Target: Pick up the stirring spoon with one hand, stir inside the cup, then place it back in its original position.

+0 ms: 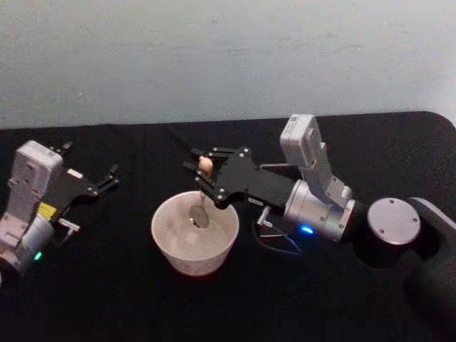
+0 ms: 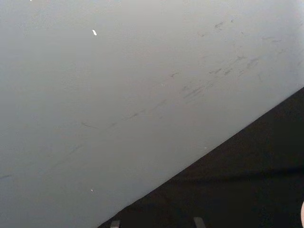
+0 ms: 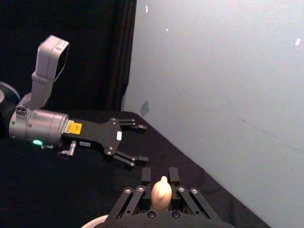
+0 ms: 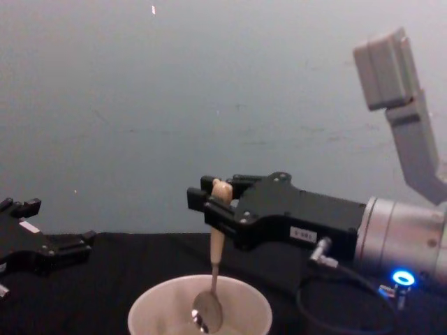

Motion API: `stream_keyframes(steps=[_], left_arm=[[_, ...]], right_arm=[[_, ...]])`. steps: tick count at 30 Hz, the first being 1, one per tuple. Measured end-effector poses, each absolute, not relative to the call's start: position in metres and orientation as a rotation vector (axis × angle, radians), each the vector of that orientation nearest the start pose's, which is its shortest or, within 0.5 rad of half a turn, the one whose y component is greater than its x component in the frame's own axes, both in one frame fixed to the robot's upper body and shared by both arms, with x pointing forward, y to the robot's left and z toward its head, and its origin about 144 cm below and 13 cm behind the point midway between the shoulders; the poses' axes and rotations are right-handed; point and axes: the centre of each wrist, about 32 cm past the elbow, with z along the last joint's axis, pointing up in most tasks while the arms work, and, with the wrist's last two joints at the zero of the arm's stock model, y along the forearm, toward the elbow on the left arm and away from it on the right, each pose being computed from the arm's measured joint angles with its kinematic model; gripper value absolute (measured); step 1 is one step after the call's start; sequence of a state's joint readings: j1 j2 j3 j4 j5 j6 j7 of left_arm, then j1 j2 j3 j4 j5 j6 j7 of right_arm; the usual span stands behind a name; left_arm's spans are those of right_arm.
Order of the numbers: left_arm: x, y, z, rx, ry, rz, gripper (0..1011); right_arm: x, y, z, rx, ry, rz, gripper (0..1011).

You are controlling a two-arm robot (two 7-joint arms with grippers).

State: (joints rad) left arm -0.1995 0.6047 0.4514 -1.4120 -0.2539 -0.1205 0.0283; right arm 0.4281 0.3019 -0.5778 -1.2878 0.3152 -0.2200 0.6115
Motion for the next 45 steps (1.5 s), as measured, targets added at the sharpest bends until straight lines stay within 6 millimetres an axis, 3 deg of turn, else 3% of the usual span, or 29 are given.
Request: stream_keyframes(steps=[19,30,45], left_arm=[[0.489,0.310,1.140,0.304,-0.285,1.248,1001],[0.489,0.310,1.140,0.304,-0.285,1.248,1001],[0.489,0.310,1.140,0.304,-0.285,1.248,1001]], right_arm=[[0.549,-0.167,1.157,-0.026,-0.235,-0.502,215],[0.544,-0.181,1.159,-0.030,-0.240,-0.522,215],[0.517,-0.198,1.161,-0.028,-0.220,-0.447,215]])
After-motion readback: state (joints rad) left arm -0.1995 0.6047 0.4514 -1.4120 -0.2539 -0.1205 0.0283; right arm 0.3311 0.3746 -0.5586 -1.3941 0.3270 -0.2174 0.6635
